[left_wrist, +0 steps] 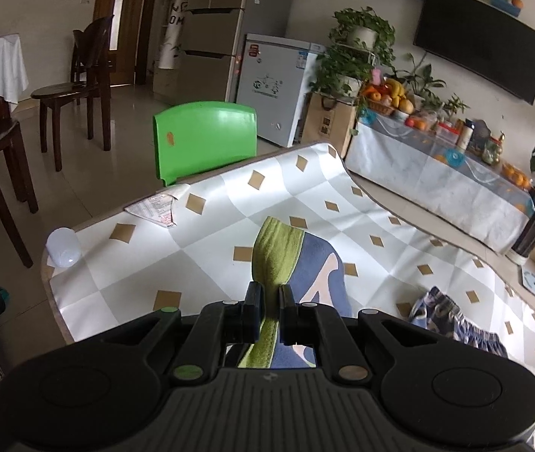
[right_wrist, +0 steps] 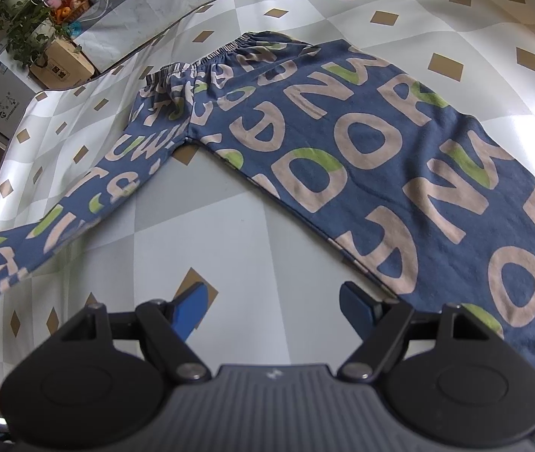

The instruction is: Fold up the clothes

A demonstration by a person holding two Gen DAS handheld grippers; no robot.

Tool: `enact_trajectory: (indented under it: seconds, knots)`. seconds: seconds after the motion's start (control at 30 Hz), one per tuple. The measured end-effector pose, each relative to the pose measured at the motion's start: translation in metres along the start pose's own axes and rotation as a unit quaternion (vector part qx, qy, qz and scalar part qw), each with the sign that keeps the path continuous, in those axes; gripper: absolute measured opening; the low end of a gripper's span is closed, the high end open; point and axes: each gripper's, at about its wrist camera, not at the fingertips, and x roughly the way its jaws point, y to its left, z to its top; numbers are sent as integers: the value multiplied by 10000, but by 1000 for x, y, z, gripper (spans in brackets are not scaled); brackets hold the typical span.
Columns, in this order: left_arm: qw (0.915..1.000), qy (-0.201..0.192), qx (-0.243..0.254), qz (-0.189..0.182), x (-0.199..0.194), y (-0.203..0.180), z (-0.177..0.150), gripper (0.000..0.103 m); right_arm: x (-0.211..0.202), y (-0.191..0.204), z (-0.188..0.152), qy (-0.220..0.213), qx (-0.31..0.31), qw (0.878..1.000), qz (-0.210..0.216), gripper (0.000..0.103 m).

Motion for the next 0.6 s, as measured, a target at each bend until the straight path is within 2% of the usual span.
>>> enact_trajectory:
  seconds: [0.23,0.5,0.6]
  knots:
    - [9999,-99,-10,-103,-11,-1,2,7,2,1,0,25,-34,10000,-32,75]
    - [9992,394,53,29,3,4,-22,7,2,0,0,39,-35,10000,-41,75]
    - [9995,281,-38,106,1,6,-19,7,1,0,-1,45,-64,10000,-46,75]
